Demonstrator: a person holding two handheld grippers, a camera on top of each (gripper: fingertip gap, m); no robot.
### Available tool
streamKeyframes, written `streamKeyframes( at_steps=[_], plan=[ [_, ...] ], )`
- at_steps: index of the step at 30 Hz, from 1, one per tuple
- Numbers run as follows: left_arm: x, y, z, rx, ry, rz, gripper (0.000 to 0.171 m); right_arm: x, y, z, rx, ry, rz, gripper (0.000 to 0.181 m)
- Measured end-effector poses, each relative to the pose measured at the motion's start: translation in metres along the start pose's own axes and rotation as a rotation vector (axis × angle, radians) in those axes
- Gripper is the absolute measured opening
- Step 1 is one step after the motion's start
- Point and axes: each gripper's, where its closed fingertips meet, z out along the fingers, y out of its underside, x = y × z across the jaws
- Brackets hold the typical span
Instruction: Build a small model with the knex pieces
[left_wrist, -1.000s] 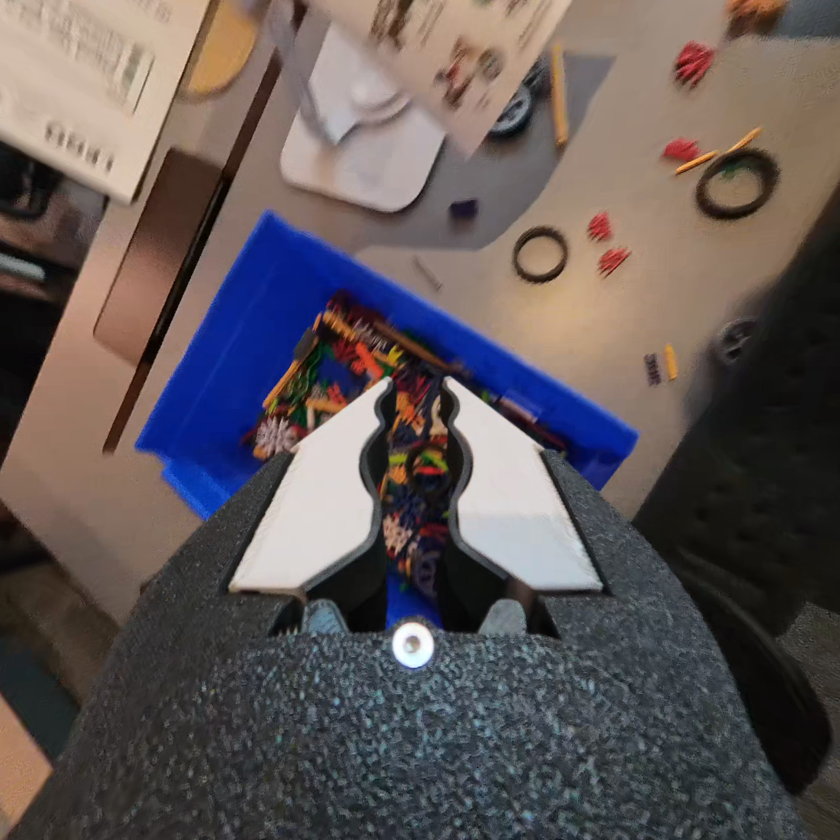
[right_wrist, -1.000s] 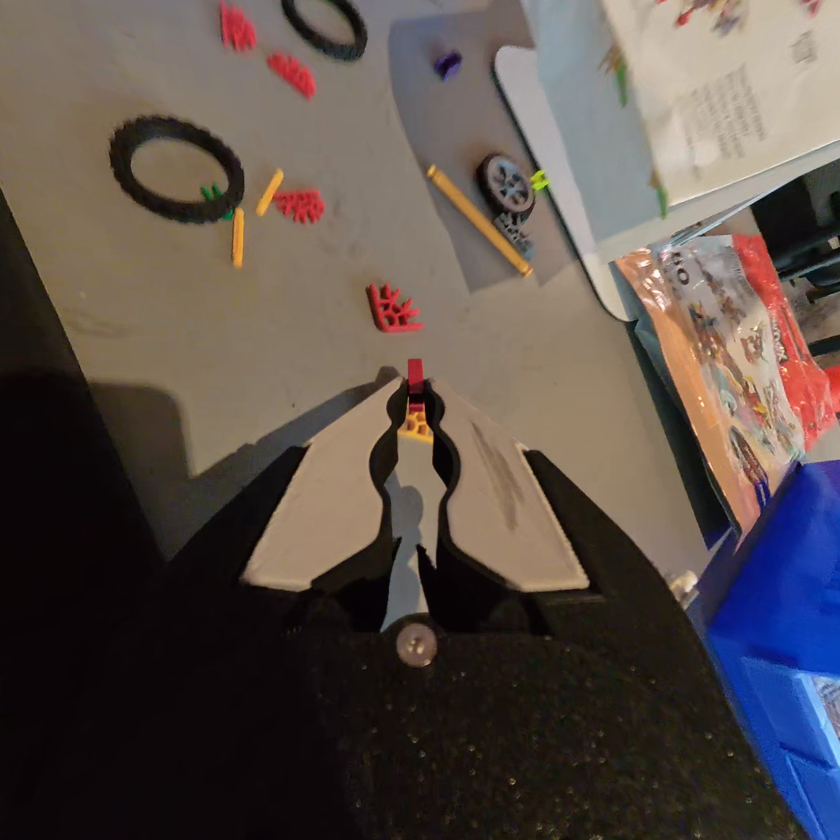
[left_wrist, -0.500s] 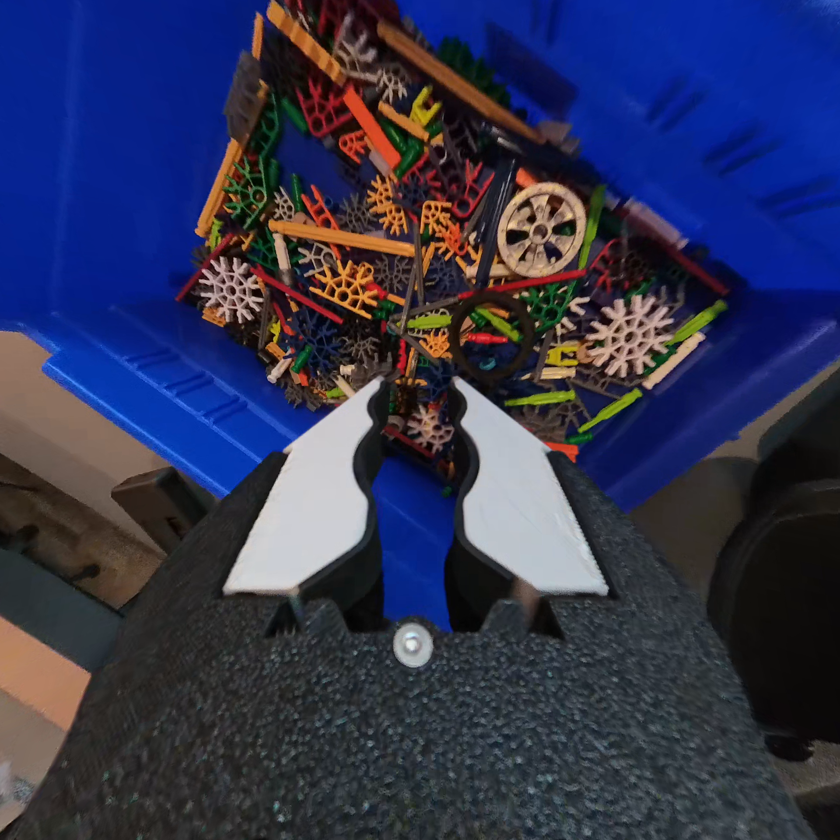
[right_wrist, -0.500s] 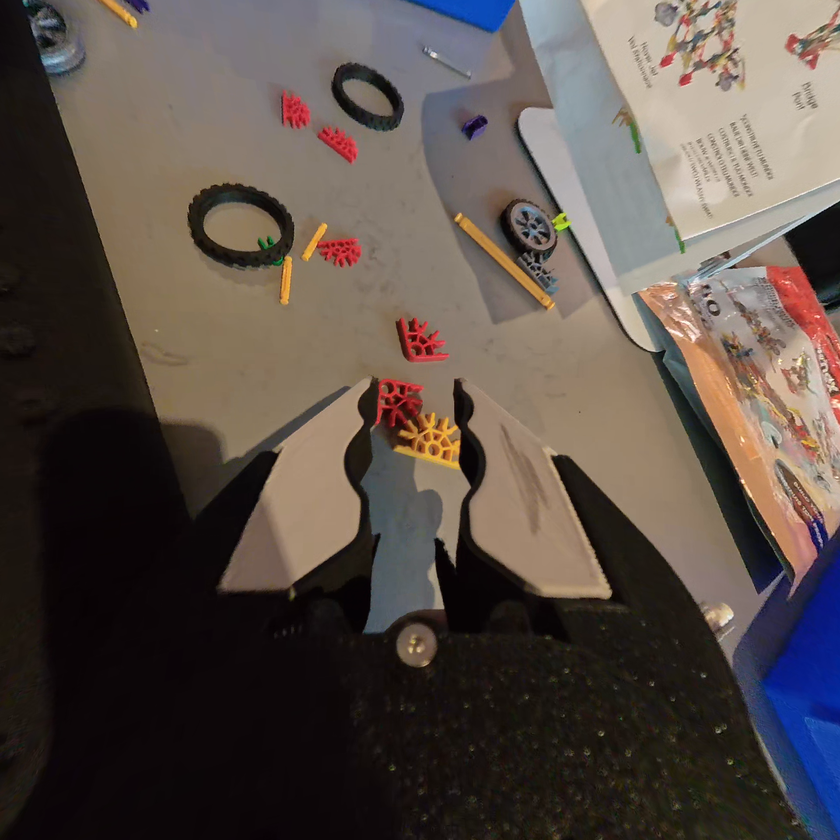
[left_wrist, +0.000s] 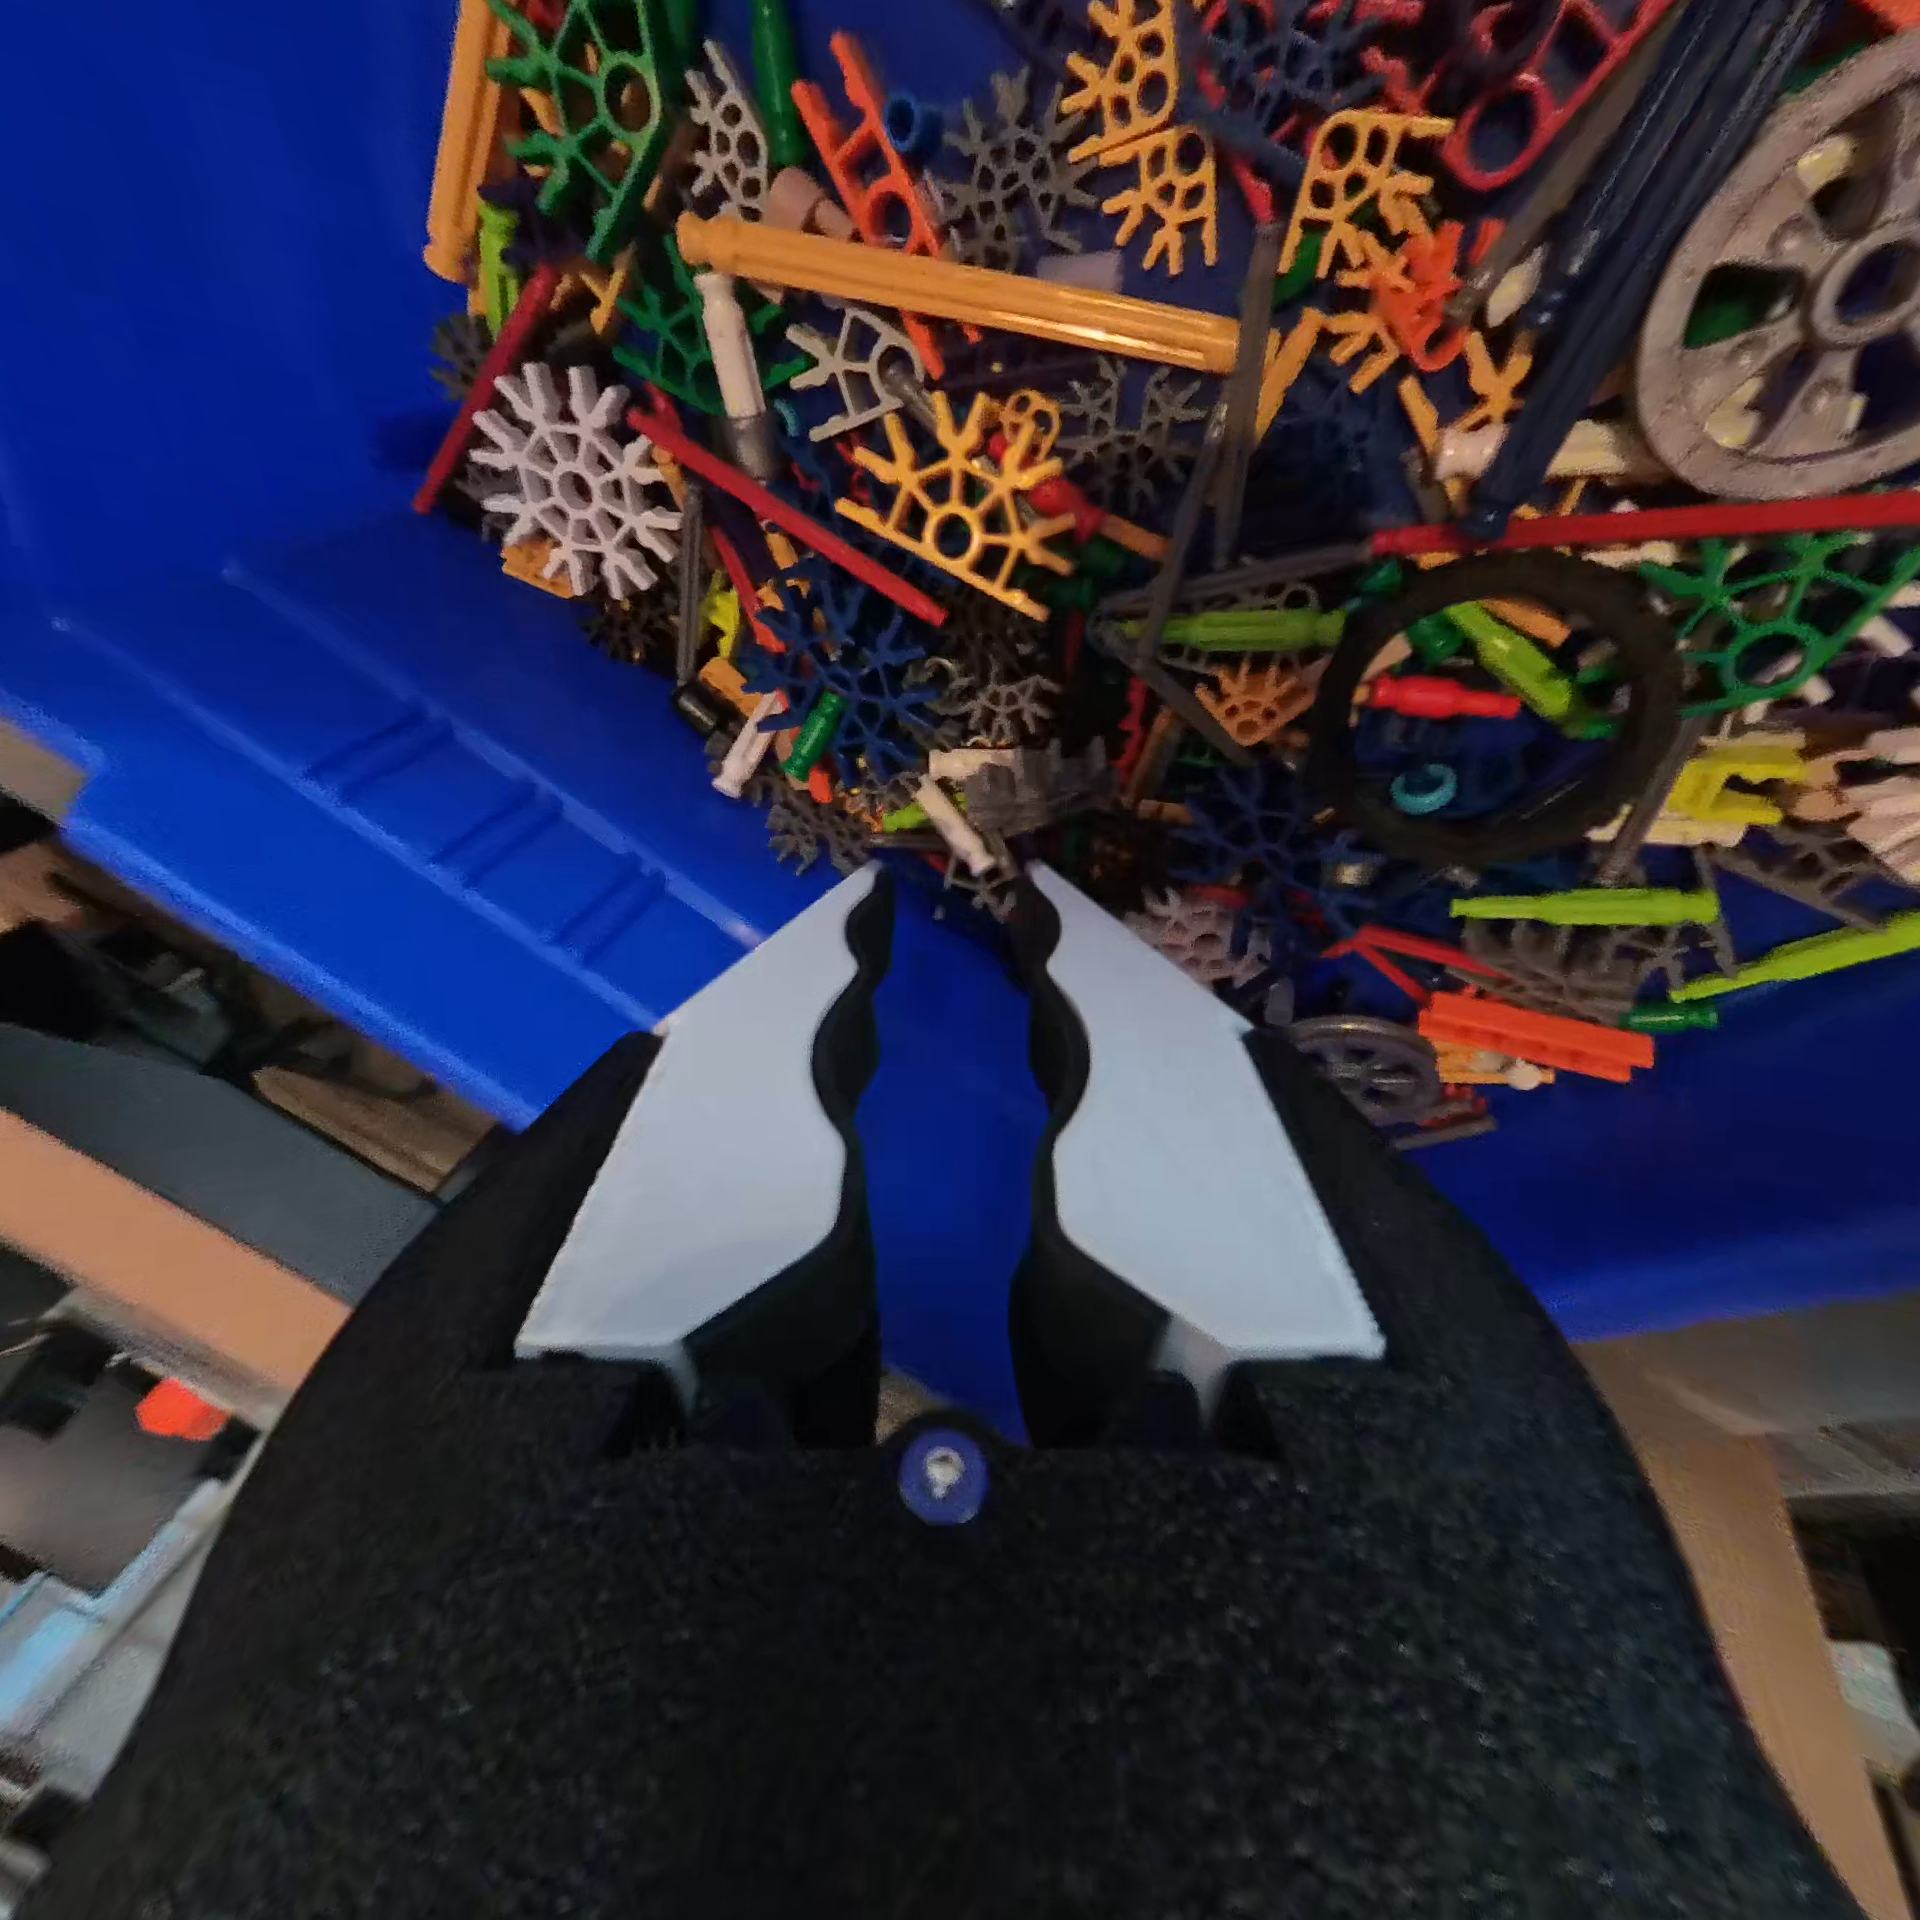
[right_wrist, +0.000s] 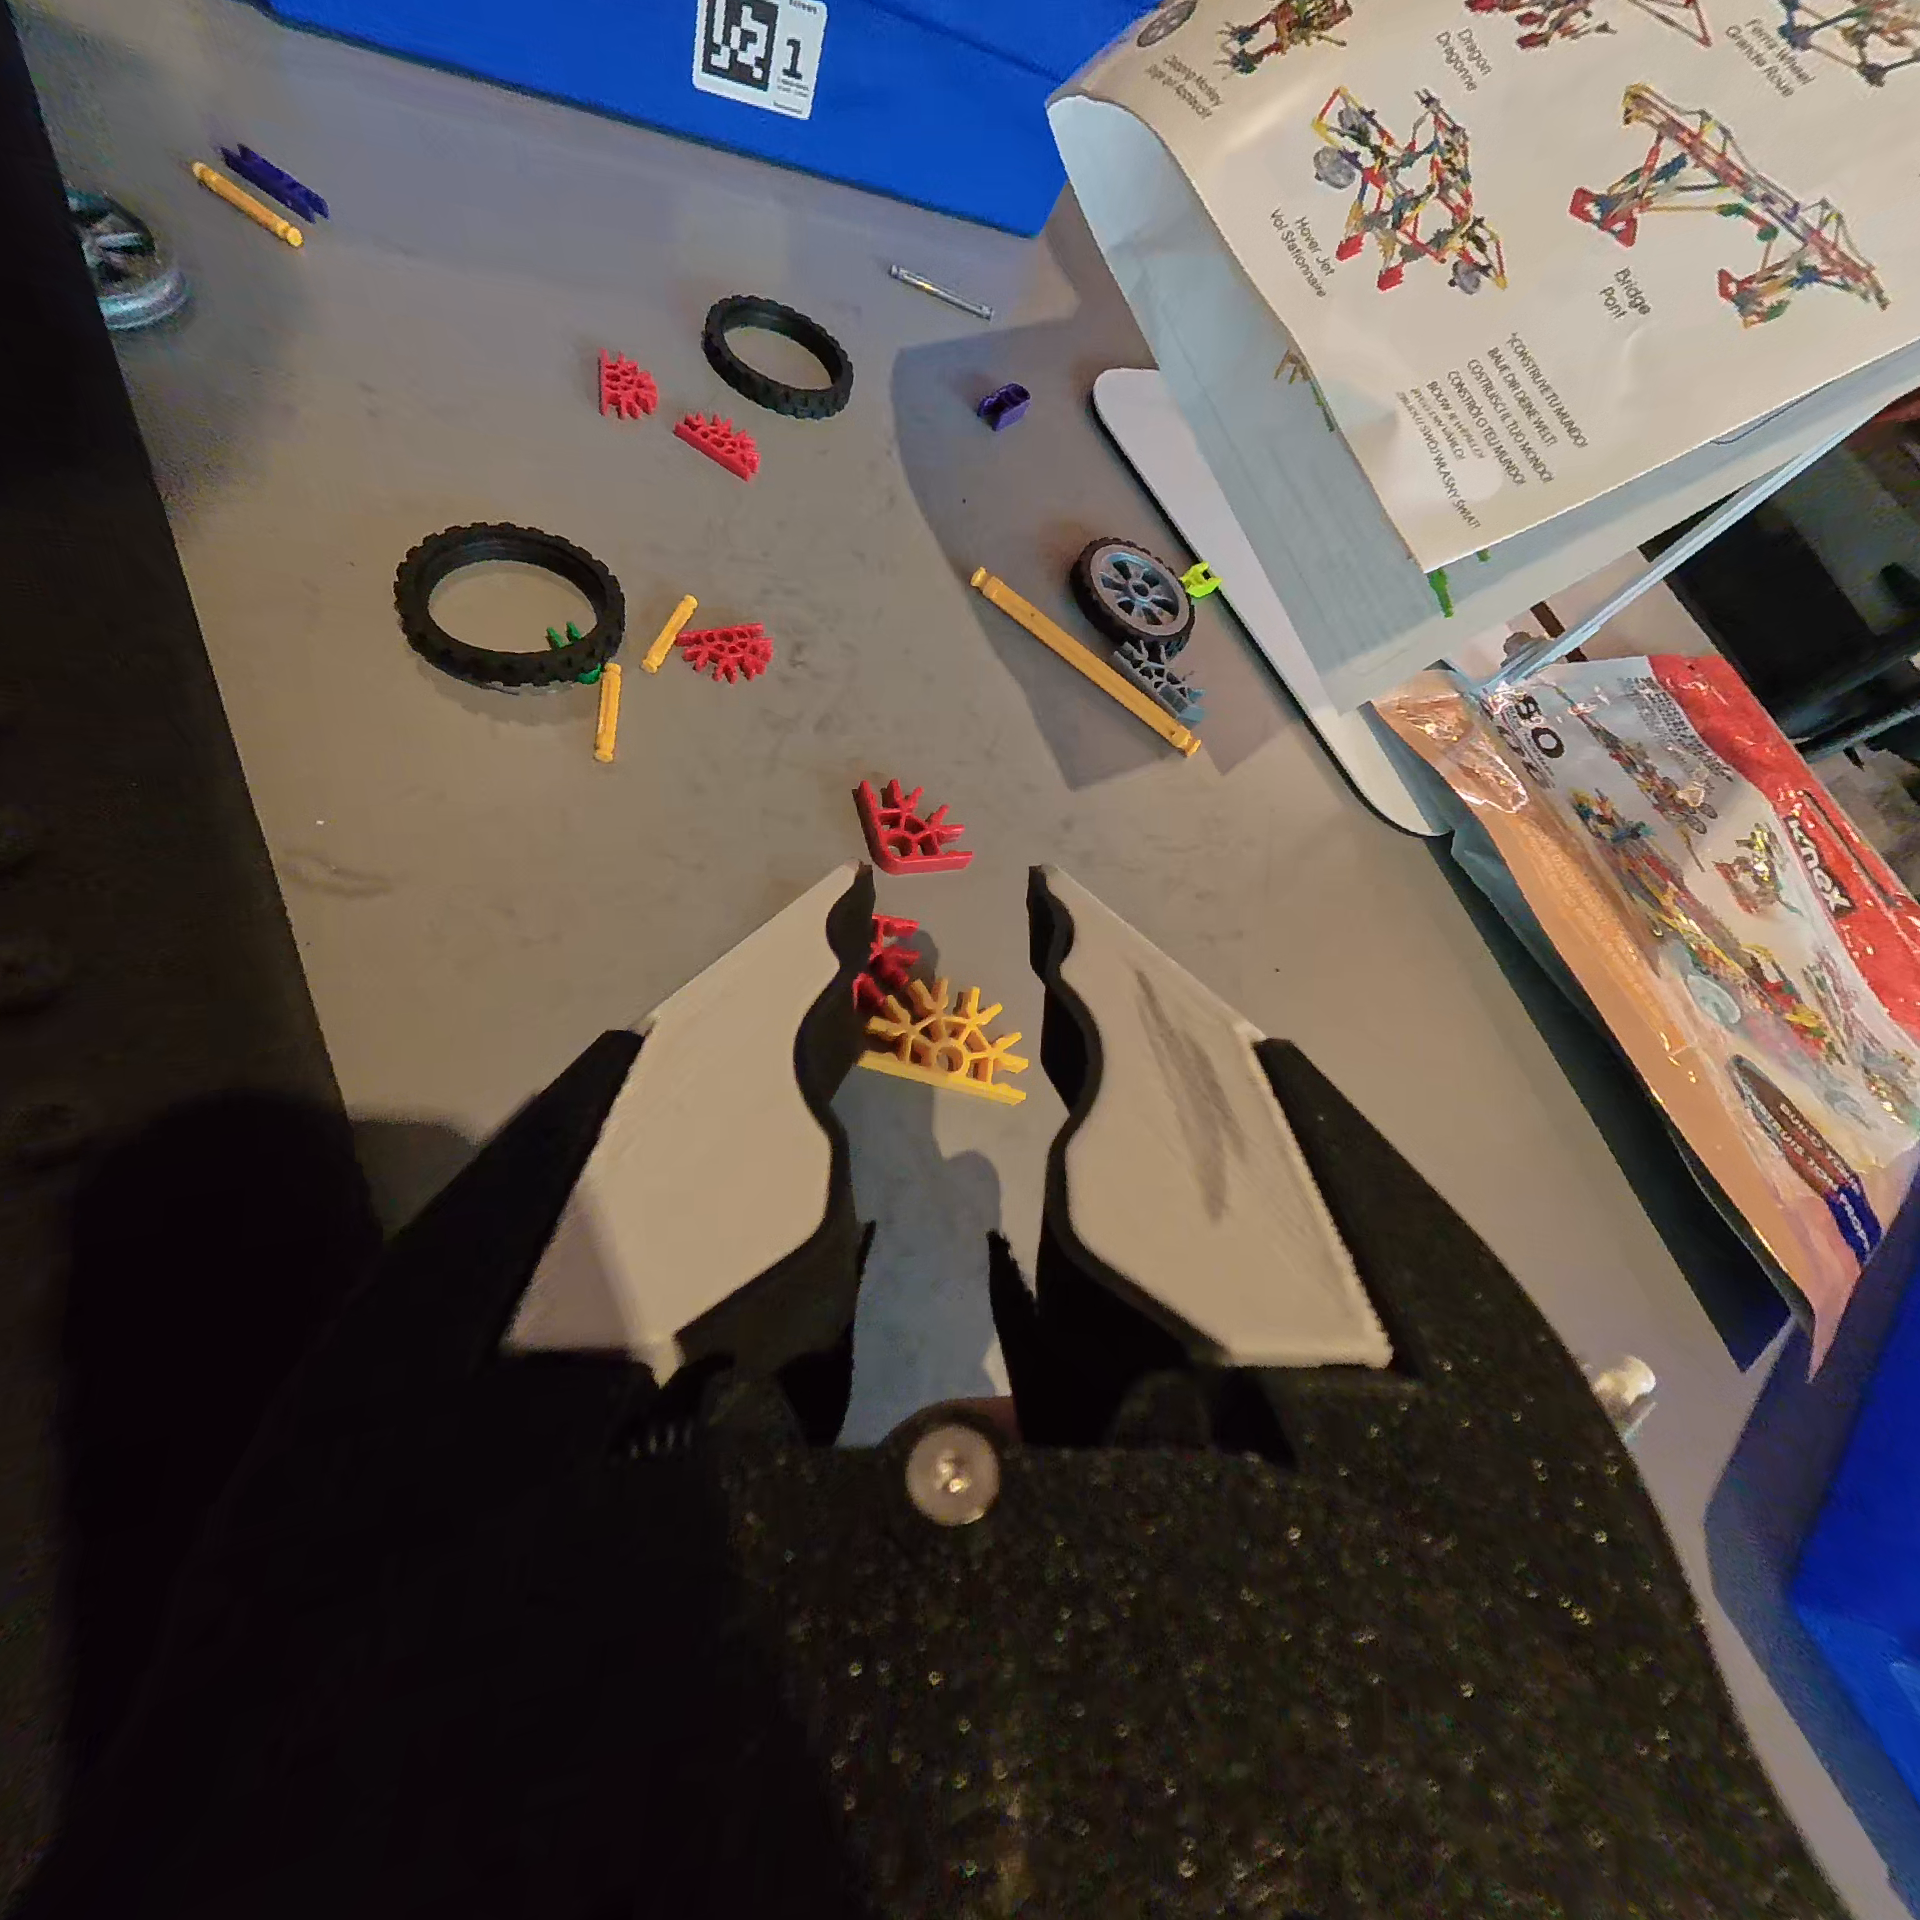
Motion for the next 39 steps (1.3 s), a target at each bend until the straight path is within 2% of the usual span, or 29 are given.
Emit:
streamKeyframes(
  at_steps=[2,4,7,10,13,17,24,27,30,33,35,39],
  plan=[
    [0.004,-0.003,0.006,0.009,0.041,-0.028,0.022,0.0,-0.001,-0.001,0.009,0.001,0.0,0.029],
    [0.0,0.005,0.013,-0.048,0.036,-0.039,0.02,0.001,-0.002,-0.003,0.019,-0.001,0.005,0.029],
    [0.009,-0.002,0.021,-0.025,0.11,-0.051,0.02,0.002,-0.003,-0.005,0.033,-0.002,0.012,0.029],
    [0.004,0.002,0.027,-0.059,0.101,-0.081,0.015,0.003,-0.004,-0.007,0.044,0.0,0.018,0.028],
    [0.002,0.0,0.026,-0.033,0.09,-0.087,0.008,0.005,-0.005,-0.009,0.056,0.006,0.024,0.028],
    [-0.006,0.006,0.012,-0.013,0.008,-0.087,0.006,0.007,-0.009,-0.011,0.072,0.01,0.025,0.027],
    [0.002,0.001,-0.033,0.151,-0.051,-0.109,0.006,0.003,-0.024,-0.012,0.1,0.008,-0.01,0.027],
    [0.015,-0.019,-0.073,0.293,-0.068,-0.095,0.006,-0.007,-0.047,-0.013,0.137,-0.023,-0.042,0.028],
    [0.047,-0.061,-0.13,0.501,-0.05,-0.012,0.005,-0.026,-0.083,-0.008,0.221,-0.103,-0.042,0.029],
    [0.097,-0.108,-0.177,0.677,-0.049,0.196,0.005,-0.05,-0.118,0.004,0.287,-0.201,-0.034,0.029],
    [0.131,-0.133,-0.187,0.713,-0.06,0.305,0.005,-0.064,-0.133,0.015,0.288,-0.232,-0.088,0.029],
    [0.193,-0.17,-0.188,0.756,-0.038,0.481,0.005,-0.085,-0.152,0.03,0.285,-0.257,-0.146,0.032]
  ],
)
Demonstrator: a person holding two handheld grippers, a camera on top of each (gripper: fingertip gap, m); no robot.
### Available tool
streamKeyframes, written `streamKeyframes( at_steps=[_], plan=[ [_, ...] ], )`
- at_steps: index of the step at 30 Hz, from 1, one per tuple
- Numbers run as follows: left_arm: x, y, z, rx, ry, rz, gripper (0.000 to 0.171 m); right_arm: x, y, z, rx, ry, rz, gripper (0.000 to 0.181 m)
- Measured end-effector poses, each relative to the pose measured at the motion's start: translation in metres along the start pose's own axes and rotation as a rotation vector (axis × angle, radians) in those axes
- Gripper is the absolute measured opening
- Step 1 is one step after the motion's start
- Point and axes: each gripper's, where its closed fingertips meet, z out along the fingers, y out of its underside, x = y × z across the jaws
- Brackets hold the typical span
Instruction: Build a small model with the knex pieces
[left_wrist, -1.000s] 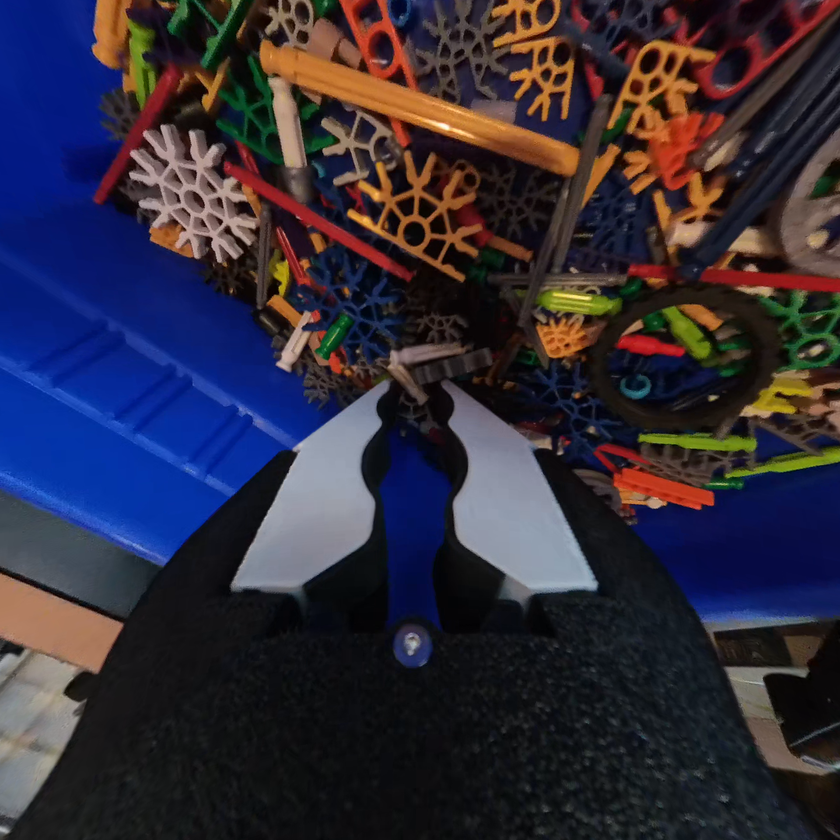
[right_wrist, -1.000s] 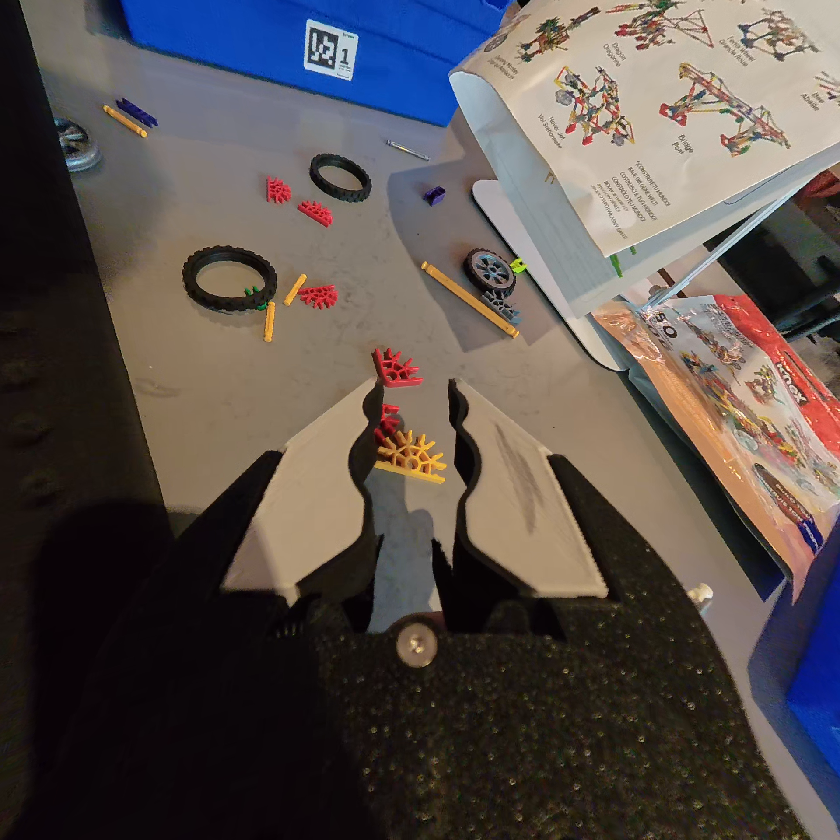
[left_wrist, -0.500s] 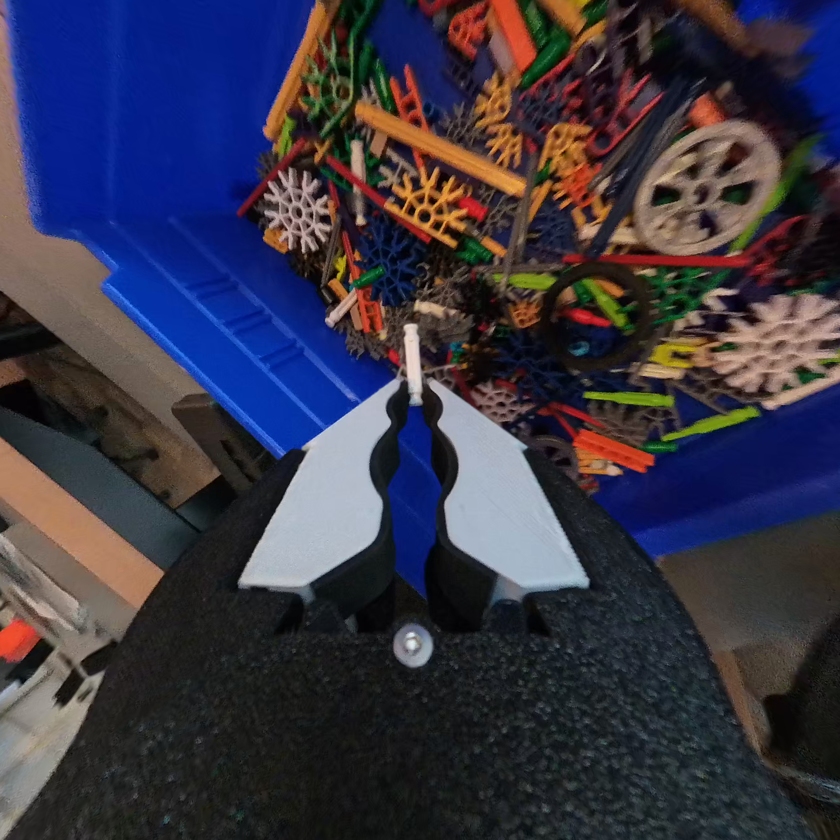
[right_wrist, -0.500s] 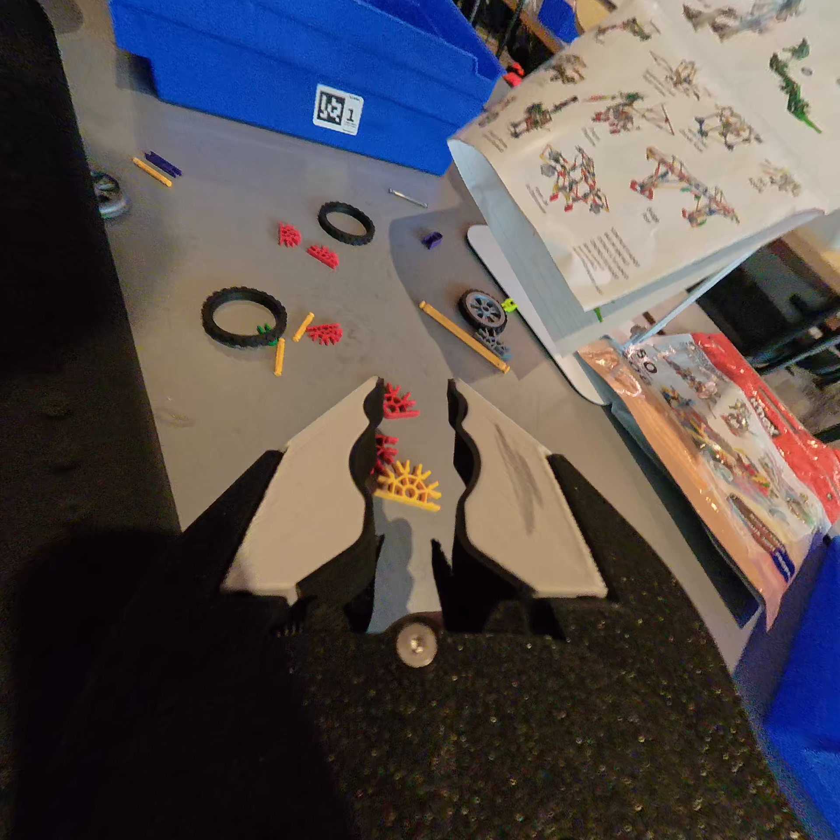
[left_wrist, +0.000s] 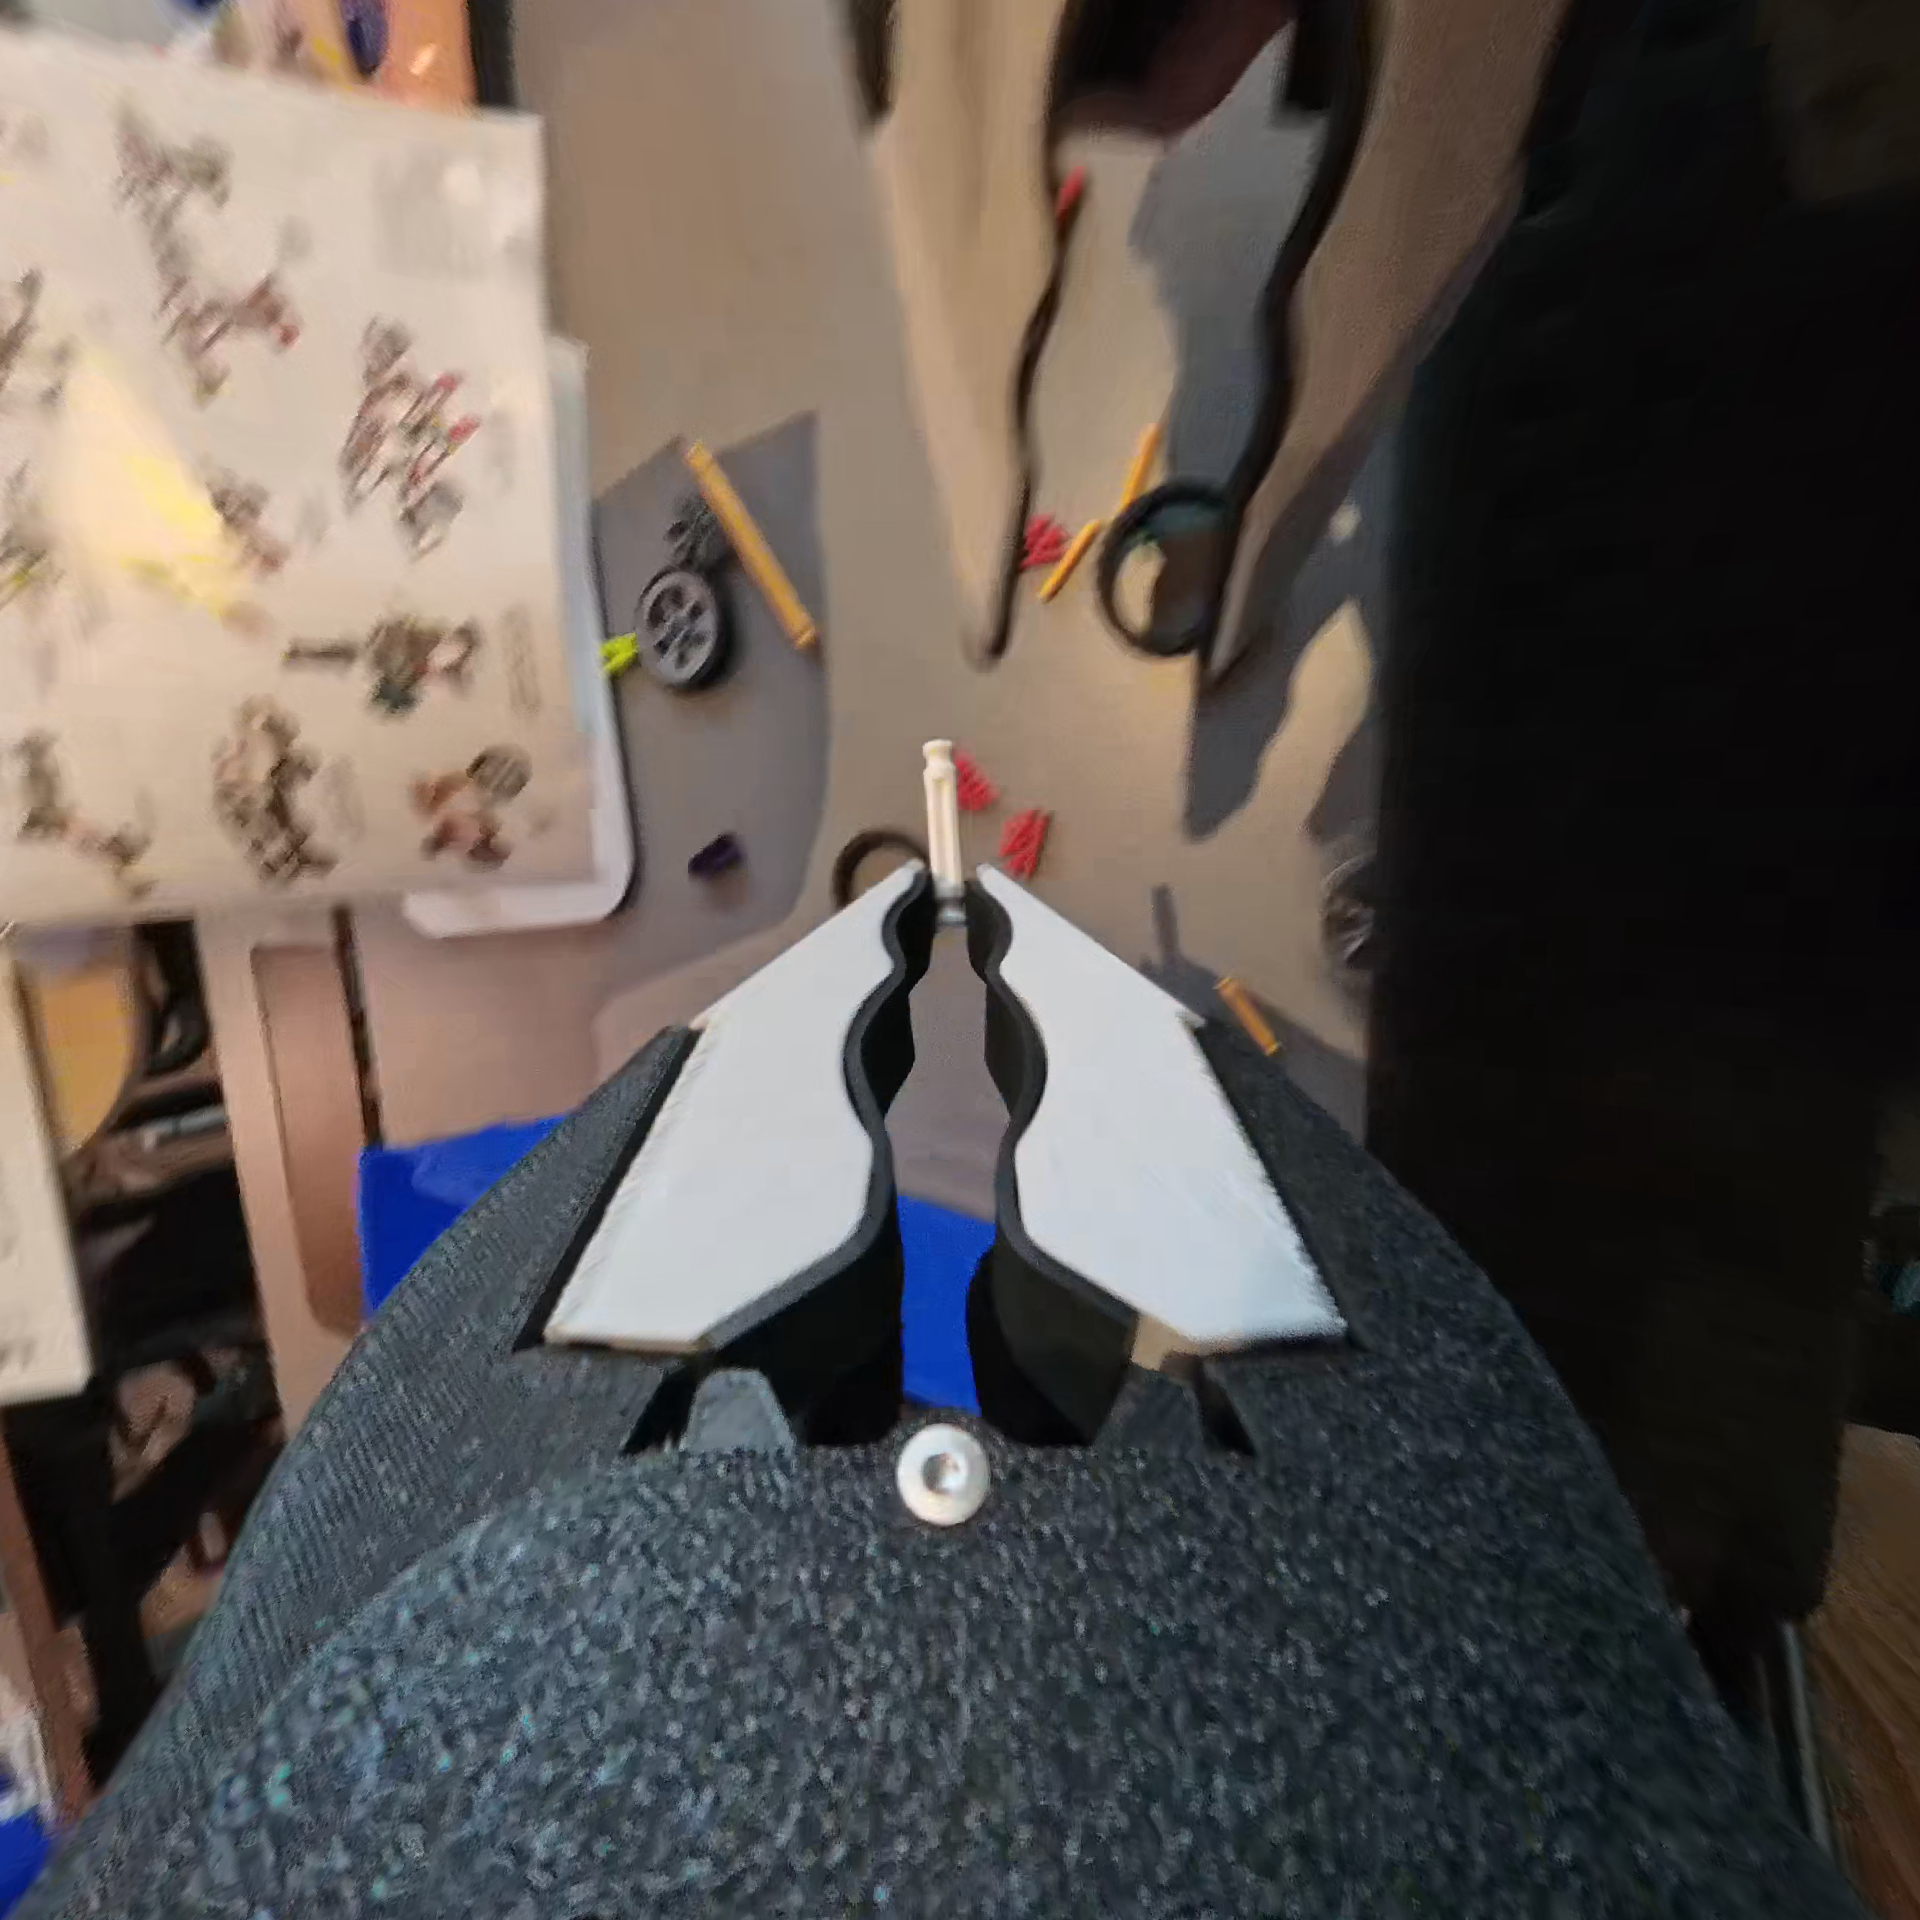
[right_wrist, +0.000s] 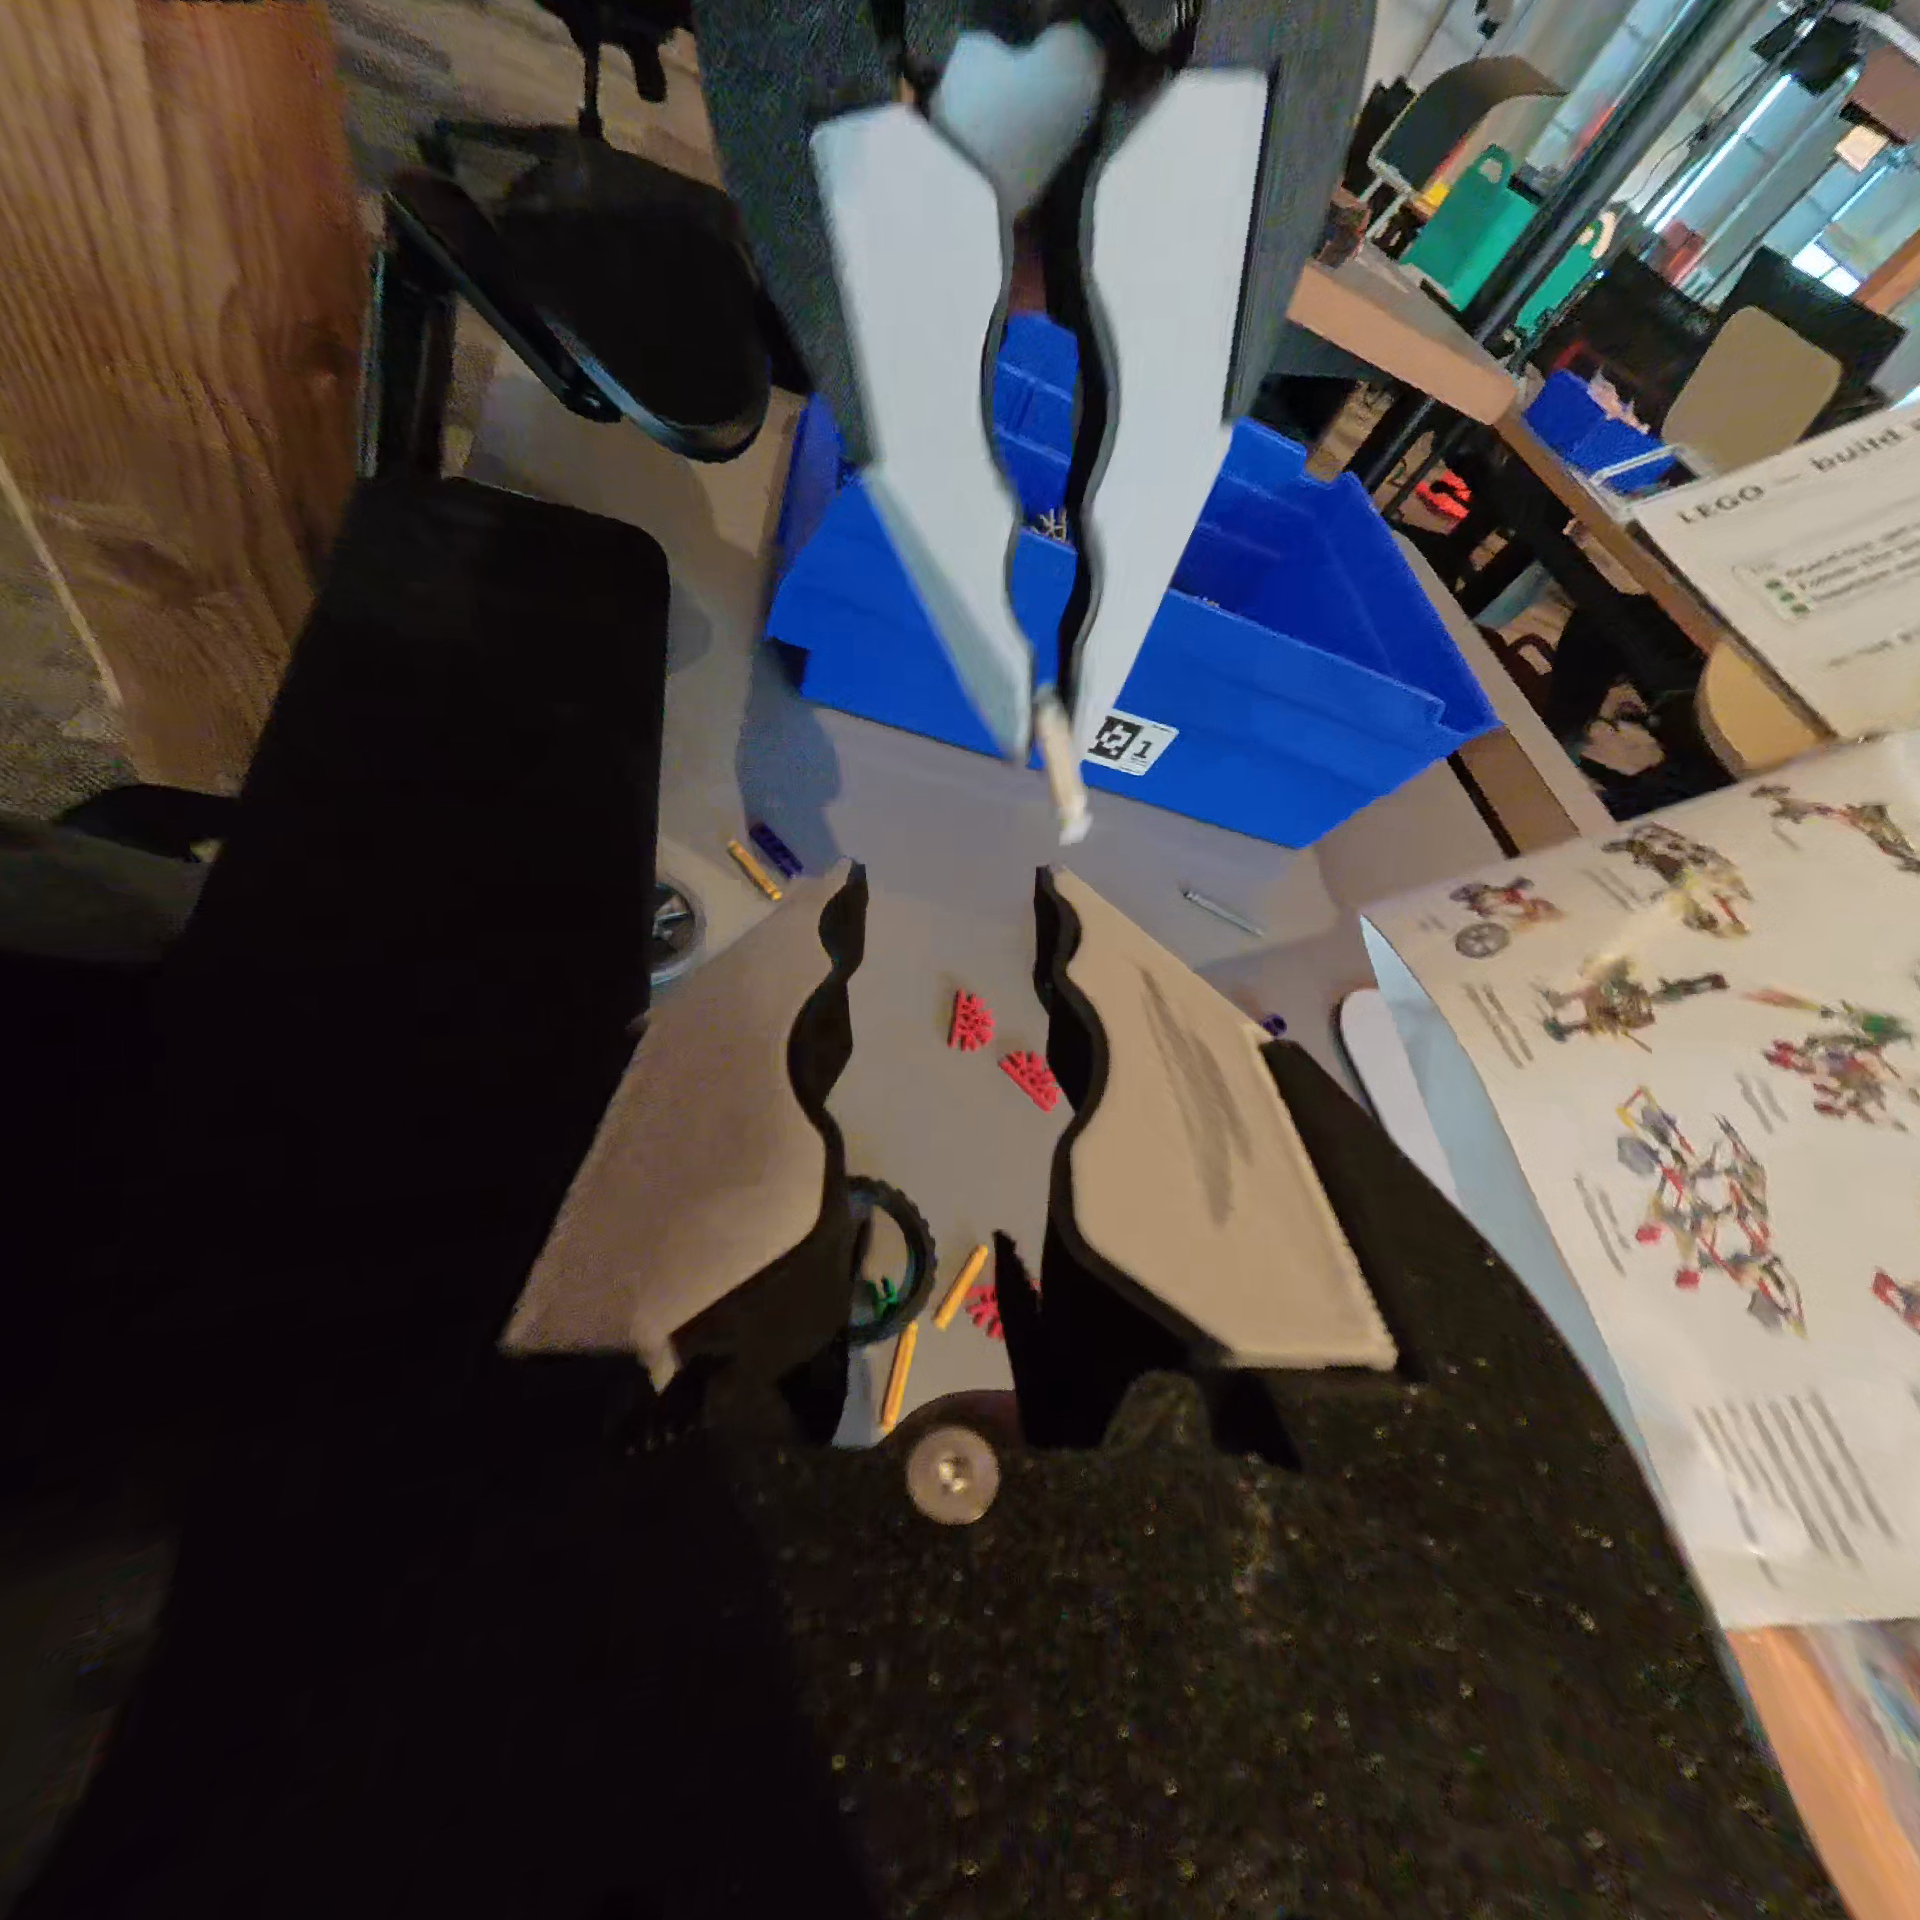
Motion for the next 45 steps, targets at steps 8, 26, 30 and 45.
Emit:
streamKeyframes(
  at_steps=[8,26,30,45],
  plan=[
    [0.021,-0.021,0.014,0.037,0.047,0.051,0.005,0.003,0.013,0.008,-0.098,0.109,-0.112,0.014],
    [-0.075,0.148,-0.051,-0.224,-0.22,-0.354,0.025,0.024,0.146,-0.06,-0.518,0.106,0.093,0.005],
    [-0.073,0.22,-0.049,-0.355,-0.157,-0.501,0.025,0.018,0.16,-0.062,-0.558,0.09,0.108,0.018],
    [-0.108,0.319,0.011,-0.763,-0.086,-0.331,0.025,0.019,0.152,-0.057,-0.433,0.07,0.148,0.023]
  ],
)
